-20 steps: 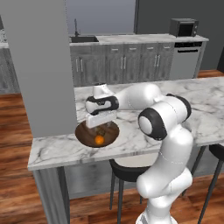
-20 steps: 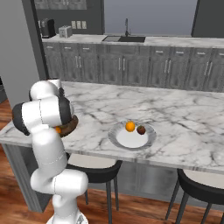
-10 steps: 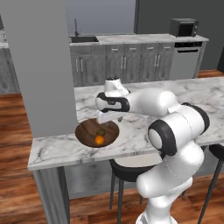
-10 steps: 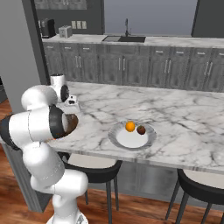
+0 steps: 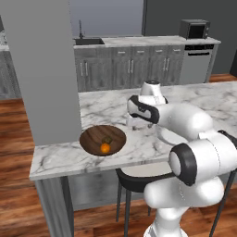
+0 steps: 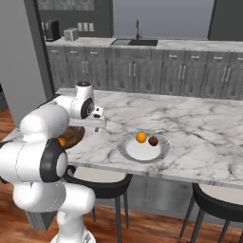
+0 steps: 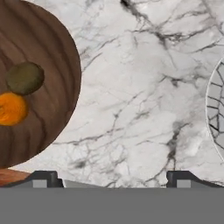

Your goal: Take the fruits from the plate on the dining counter and place two fruits in each bowl.

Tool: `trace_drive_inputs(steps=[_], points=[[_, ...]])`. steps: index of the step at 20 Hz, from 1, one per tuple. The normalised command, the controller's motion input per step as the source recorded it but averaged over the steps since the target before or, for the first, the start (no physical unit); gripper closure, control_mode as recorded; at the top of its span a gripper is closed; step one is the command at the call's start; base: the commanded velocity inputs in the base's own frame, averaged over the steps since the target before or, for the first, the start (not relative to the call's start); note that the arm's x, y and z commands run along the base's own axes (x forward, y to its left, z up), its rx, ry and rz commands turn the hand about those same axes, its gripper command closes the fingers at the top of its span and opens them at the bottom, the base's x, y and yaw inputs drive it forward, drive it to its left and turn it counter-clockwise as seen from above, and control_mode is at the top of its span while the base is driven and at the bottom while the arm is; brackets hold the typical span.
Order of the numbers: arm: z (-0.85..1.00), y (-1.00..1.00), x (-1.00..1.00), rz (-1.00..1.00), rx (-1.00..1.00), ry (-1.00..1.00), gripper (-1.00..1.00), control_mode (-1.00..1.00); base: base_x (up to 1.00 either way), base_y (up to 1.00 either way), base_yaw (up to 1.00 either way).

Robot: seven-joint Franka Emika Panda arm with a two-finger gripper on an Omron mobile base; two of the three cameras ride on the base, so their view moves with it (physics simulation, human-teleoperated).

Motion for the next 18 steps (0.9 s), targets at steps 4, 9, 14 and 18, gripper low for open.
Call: trace_drive_inputs(steps=[4, 9, 14, 18], points=[[0.24, -0.88, -0.12, -0.15, 0.04, -0.05, -1.0, -1.0, 0.0, 0.0, 0.0], [0.23, -0.81, -0.06, -0.15, 0.01, -0.02, -1.0, -1.0, 0.0, 0.0, 0.0], [0.13, -0.79, -0.01, -0.15, 0.0, 0.0, -1.0, -1.0, 0.0, 0.0, 0.0], [0.0, -0.66, 0.0, -0.14, 0.0, 0.0, -1.0, -1.0, 0.0, 0.0, 0.0]])
